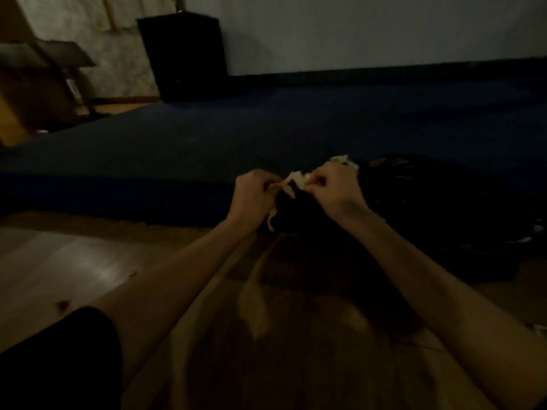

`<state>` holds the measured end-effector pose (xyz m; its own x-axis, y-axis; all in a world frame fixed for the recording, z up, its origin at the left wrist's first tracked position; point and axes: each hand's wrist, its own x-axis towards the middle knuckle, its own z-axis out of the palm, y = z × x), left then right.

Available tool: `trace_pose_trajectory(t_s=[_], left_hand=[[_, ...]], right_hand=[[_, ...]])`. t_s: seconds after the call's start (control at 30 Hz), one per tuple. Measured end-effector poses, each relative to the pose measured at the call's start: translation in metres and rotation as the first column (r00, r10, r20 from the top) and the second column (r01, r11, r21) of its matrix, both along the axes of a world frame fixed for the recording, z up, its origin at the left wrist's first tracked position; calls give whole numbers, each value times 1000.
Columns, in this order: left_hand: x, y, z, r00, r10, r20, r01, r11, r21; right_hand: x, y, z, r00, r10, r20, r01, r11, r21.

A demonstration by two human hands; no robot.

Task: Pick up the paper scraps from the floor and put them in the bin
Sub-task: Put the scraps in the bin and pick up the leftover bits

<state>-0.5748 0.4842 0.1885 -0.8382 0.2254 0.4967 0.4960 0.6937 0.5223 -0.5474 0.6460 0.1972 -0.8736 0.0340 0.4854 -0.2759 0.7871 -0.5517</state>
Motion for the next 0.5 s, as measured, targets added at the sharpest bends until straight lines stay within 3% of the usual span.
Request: trace_pose_trajectory(t_s=[0.13,0.23,0.37,0.43,0.5], left_hand=[[-4,96,42,981,-184,-52,185,983,13],[2,157,44,962,-271,29,272,958,-94],[-1,199,26,877,-347,333,462,800,-384],[-5,200,23,859,-361,362,501,737,-454],[-11,188,34,878,-361,315,476,732,-488]], right_hand=[[11,97,20,977,-201,75,199,980,28],[24,146,7,943,-257,211,249,966,66],[35,176,-12,846,-242,475,175,968,181],[34,179,-12,836,-203,510,114,973,201],[31,171,-3,866,-165,472,68,974,215]])
